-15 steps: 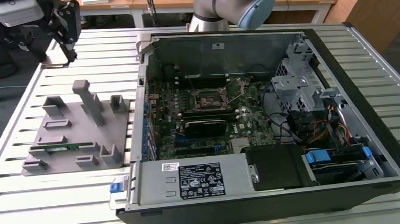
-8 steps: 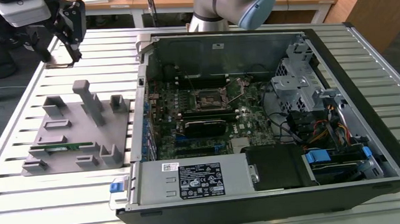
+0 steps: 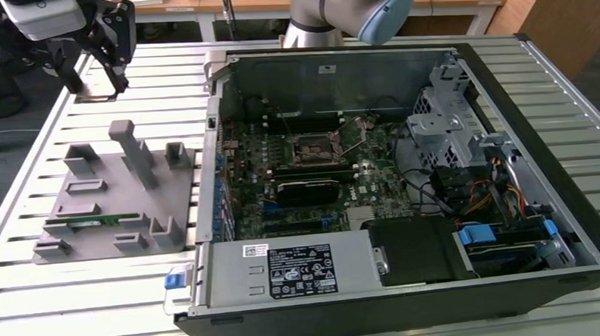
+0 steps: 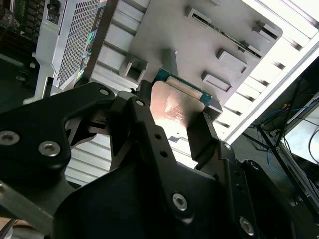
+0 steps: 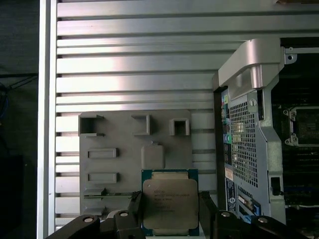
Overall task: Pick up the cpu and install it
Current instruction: 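Pick up the cpu and move it towards the insertion slot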
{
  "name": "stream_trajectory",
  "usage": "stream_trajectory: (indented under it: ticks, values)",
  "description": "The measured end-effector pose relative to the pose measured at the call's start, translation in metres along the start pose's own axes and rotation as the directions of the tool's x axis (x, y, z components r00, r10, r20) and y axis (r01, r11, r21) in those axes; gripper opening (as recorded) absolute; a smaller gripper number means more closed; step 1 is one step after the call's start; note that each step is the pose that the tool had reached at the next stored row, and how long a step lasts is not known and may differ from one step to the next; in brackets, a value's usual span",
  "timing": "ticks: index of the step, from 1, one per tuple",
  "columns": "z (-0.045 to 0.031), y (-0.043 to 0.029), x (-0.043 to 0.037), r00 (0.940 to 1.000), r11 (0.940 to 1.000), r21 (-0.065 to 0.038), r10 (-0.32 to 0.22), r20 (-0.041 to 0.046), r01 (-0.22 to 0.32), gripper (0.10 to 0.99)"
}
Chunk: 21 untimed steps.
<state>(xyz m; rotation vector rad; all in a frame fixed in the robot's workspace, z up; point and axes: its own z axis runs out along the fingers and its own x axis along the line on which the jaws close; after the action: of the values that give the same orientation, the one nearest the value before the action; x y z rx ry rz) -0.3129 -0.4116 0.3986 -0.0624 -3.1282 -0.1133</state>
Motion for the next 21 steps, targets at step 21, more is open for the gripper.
stream_trajectory:
  ticks: [21]
  values:
    - [0.0009, 0.0006, -0.0167, 1.0000, 1.0000, 0.000, 0.000, 0.0000, 0.000, 0.537]
